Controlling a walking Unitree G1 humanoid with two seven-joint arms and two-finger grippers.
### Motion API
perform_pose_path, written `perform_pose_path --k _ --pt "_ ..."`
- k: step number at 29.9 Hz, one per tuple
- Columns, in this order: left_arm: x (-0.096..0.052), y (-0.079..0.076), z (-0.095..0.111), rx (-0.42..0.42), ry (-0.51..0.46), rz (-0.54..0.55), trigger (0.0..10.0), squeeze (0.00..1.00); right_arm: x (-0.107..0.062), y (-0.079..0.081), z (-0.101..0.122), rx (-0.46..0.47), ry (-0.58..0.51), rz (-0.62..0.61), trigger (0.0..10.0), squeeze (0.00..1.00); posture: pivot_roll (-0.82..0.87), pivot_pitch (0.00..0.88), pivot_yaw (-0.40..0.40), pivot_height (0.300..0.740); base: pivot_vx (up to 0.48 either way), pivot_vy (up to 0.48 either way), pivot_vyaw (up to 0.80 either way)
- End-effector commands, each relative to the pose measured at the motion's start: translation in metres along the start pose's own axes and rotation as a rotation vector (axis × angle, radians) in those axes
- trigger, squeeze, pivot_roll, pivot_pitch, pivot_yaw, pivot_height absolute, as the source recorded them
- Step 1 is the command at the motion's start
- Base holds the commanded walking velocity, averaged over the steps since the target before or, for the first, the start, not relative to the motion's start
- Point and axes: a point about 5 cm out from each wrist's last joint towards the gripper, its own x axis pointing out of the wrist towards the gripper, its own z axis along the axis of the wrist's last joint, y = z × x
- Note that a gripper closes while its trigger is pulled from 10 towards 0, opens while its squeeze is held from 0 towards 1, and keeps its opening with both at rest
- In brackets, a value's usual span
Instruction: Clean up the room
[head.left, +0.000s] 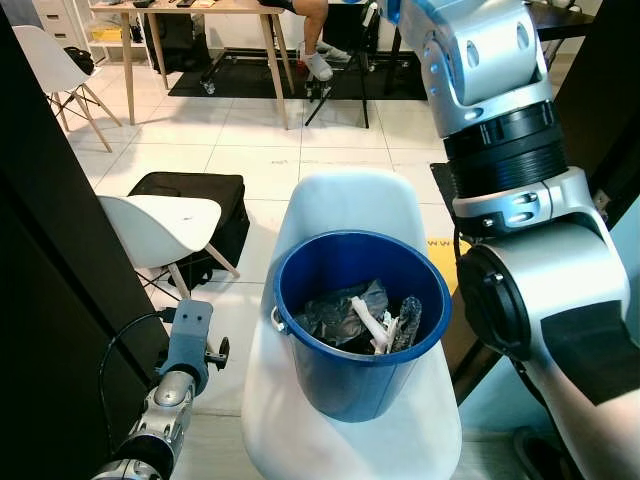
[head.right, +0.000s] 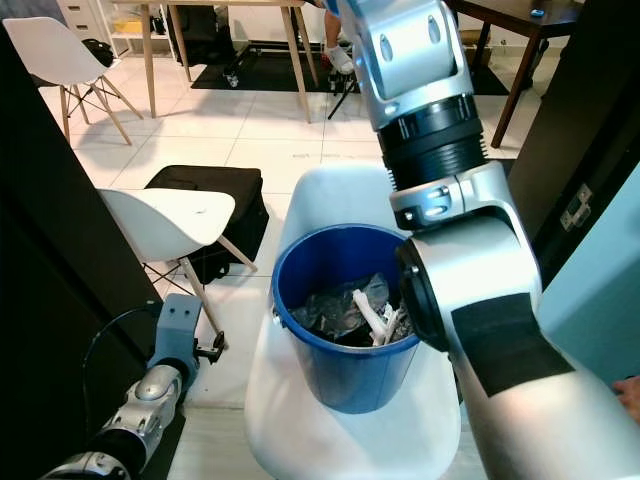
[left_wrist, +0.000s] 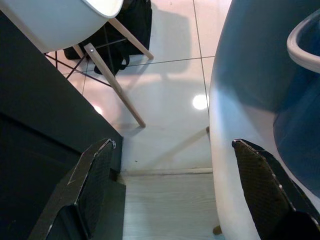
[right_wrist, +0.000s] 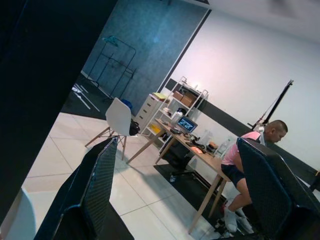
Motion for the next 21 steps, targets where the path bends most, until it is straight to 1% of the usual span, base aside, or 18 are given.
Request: perform_pose_path --k 1,3,4,5,6,7,8,9,10,11,12,13,14,15,16,17,19,21 --pt "-0.001 0.0 -0.004 0.007 0.02 -0.001 10.0 0.0 -0.001 -0.001 0.004 -0.005 -0.011 0.001 10.0 0.0 -0.06 0.091 -0.005 0.74 0.0 0.0 0.0" --pt "-0.001 0.0 -0.004 0.005 0.019 0.0 10.0 0.0 -0.001 -0.001 0.004 -0.008 -0.009 0.001 10.0 0.0 -0.06 0.091 -0.005 0.74 0.0 0.0 0.0" --pt "-0.001 -0.001 -0.004 0.002 0.02 -0.001 10.0 0.0 0.001 0.003 -0.001 -0.011 0.006 0.003 10.0 0.0 -0.06 0.085 -0.014 0.74 0.0 0.0 0.0" --pt "-0.001 -0.001 -0.004 0.002 0.02 -0.001 10.0 0.0 0.001 0.003 -0.001 -0.011 0.006 0.003 10.0 0.0 -0.06 0.085 -0.014 0.74 0.0 0.0 0.0" --pt "-0.002 -0.002 -0.005 0.003 0.022 -0.002 10.0 0.0 0.0 0.004 -0.012 0.008 0.032 -0.004 10.0 0.0 -0.06 0.083 -0.015 0.74 0.0 0.0 0.0" --pt "-0.002 -0.002 -0.005 0.003 0.022 -0.002 10.0 0.0 0.0 0.004 -0.012 0.008 0.032 -0.004 10.0 0.0 -0.06 0.083 -0.015 0.74 0.0 0.0 0.0" --pt "-0.002 -0.002 -0.006 0.002 0.024 -0.002 10.0 0.0 -0.002 0.004 -0.021 0.025 0.054 -0.01 10.0 0.0 -0.05 0.08 -0.015 0.74 0.0 0.0 0.0" --pt "-0.003 -0.002 -0.007 -0.002 0.027 0.001 10.0 0.0 -0.006 0.004 -0.037 0.057 0.09 -0.025 10.0 0.0 -0.05 0.077 -0.008 0.74 0.0 0.0 0.0" --pt "-0.003 -0.002 -0.008 -0.006 0.03 0.003 10.0 0.0 -0.009 0.004 -0.047 0.077 0.115 -0.036 10.0 0.0 -0.05 0.077 -0.008 0.74 0.0 0.0 0.0" --pt "-0.003 -0.002 -0.008 -0.006 0.03 0.003 10.0 0.0 -0.009 0.004 -0.047 0.077 0.115 -0.036 10.0 0.0 -0.05 0.077 -0.008 0.74 0.0 0.0 0.0" --pt "-0.004 -0.001 -0.01 -0.008 0.036 0.007 10.0 0.0 -0.014 0.005 -0.062 0.138 0.141 -0.05 10.0 0.0 -0.04 0.074 -0.008 0.74 0.0 0.0 0.0" --pt "-0.004 0.0 -0.011 -0.009 0.041 0.009 10.0 0.0 -0.018 0.006 -0.072 0.179 0.156 -0.058 10.0 0.0 -0.04 0.074 -0.008 0.74 0.0 0.0 0.0" --pt "-0.005 0.0 -0.014 -0.008 0.048 0.011 10.0 0.0 -0.024 0.009 -0.084 0.221 0.149 -0.064 10.0 0.0 -0.04 0.066 -0.009 0.74 0.0 0.0 0.0" --pt "-0.005 0.0 -0.014 -0.008 0.048 0.011 10.0 0.0 -0.024 0.009 -0.084 0.221 0.149 -0.064 10.0 0.0 -0.04 0.066 -0.009 0.74 0.0 0.0 0.0" --pt "-0.006 0.001 -0.015 -0.007 0.054 0.013 10.0 0.0 -0.029 0.012 -0.093 0.26 0.142 -0.069 10.0 0.0 -0.04 0.064 -0.01 0.74 0.0 0.0 0.0" --pt "-0.006 0.001 -0.015 -0.007 0.054 0.013 10.0 0.0 -0.029 0.012 -0.093 0.26 0.142 -0.069 10.0 0.0 -0.04 0.064 -0.01 0.74 0.0 0.0 0.0" --pt "-0.008 0.005 -0.021 -0.008 0.075 0.032 10.0 0.0 -0.053 0.03 -0.132 0.446 0.142 -0.071 10.0 0.0 -0.02 0.045 -0.014 0.74 0.0 0.0 0.0" --pt "-0.008 0.005 -0.021 -0.008 0.075 0.032 10.0 0.0 -0.053 0.03 -0.132 0.446 0.142 -0.071 10.0 0.0 -0.02 0.045 -0.014 0.74 0.0 0.0 0.0"
